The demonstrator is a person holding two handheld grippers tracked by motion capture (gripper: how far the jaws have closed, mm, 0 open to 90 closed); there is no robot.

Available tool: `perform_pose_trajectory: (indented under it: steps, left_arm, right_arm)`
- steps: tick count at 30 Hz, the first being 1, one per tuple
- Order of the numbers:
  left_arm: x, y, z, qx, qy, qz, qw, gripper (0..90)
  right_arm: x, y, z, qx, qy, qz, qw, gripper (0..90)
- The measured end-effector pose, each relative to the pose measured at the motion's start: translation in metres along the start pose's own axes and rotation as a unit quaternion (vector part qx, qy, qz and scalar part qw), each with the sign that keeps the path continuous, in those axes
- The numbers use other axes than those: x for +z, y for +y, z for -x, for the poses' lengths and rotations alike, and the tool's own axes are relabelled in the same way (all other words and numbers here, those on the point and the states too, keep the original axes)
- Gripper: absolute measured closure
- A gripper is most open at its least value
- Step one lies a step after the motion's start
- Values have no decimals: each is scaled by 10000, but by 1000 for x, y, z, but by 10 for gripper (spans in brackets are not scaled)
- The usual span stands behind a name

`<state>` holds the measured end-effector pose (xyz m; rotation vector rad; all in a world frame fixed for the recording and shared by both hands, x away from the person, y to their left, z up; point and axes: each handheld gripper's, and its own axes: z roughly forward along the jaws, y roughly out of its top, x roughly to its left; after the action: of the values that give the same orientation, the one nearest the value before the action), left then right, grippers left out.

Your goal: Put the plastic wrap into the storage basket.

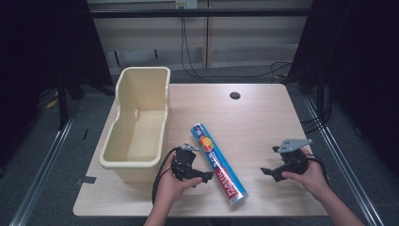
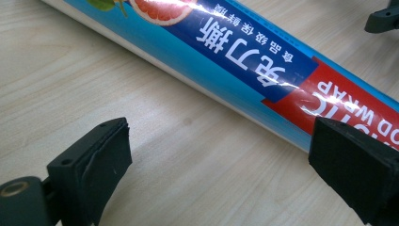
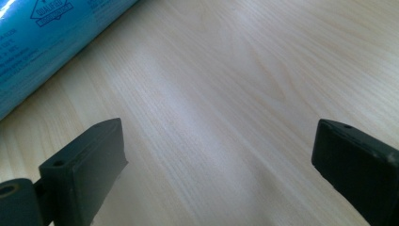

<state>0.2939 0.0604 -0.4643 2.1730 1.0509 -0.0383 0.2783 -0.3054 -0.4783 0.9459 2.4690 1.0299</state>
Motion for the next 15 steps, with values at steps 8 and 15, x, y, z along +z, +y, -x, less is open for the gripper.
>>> perform_pose_trajectory:
  steps: [8, 15]
  left_arm:
    - [4, 16, 2, -346, 123, -176, 9992, 29]
    - [13, 35, 6, -799, 210, -351, 9960, 14]
  right_arm:
    - [-1, 1, 3, 36, -53, 88, 9999, 31]
    - [1, 0, 4, -34, 45, 101, 9999, 34]
